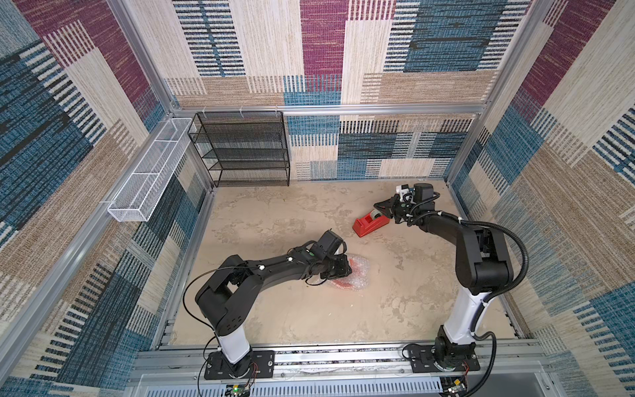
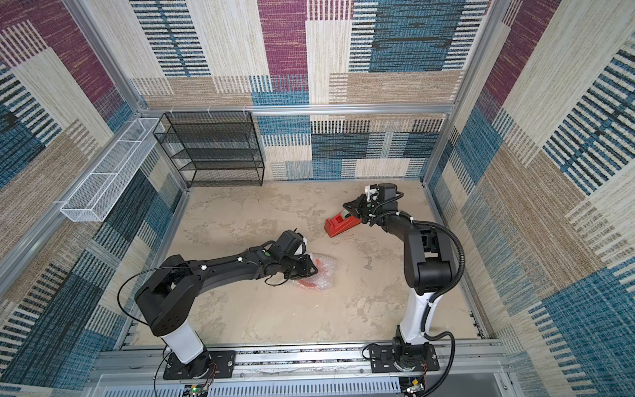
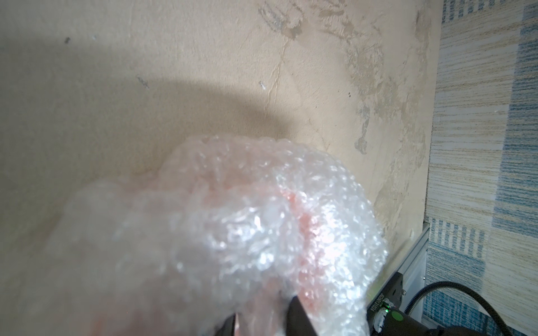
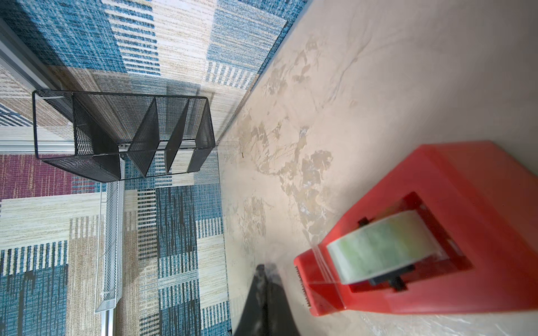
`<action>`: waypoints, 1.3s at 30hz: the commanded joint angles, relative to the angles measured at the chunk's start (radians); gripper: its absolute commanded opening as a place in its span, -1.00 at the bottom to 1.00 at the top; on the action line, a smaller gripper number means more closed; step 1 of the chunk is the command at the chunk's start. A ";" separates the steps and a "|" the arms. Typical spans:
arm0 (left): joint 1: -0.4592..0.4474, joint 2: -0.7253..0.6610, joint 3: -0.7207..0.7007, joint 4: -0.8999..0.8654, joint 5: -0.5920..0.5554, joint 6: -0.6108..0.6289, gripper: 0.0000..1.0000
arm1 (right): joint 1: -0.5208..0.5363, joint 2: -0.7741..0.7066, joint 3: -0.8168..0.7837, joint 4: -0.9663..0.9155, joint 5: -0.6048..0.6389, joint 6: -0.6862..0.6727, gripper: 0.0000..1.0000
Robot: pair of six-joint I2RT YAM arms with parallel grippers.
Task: Wrap bowls in bubble wrap
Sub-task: Tear off the tape using the Tape Cutter.
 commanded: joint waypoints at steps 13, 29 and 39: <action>0.010 -0.035 -0.037 0.016 -0.005 0.012 -0.43 | 0.046 -0.039 0.040 0.023 -0.001 0.012 -1.00; 0.012 -0.046 -0.054 0.026 -0.005 0.009 -0.43 | 0.078 -0.082 0.012 0.027 0.018 0.017 -1.00; 0.013 -0.048 -0.054 0.024 -0.006 0.011 -0.43 | 0.091 -0.106 0.016 0.008 0.037 0.008 -1.00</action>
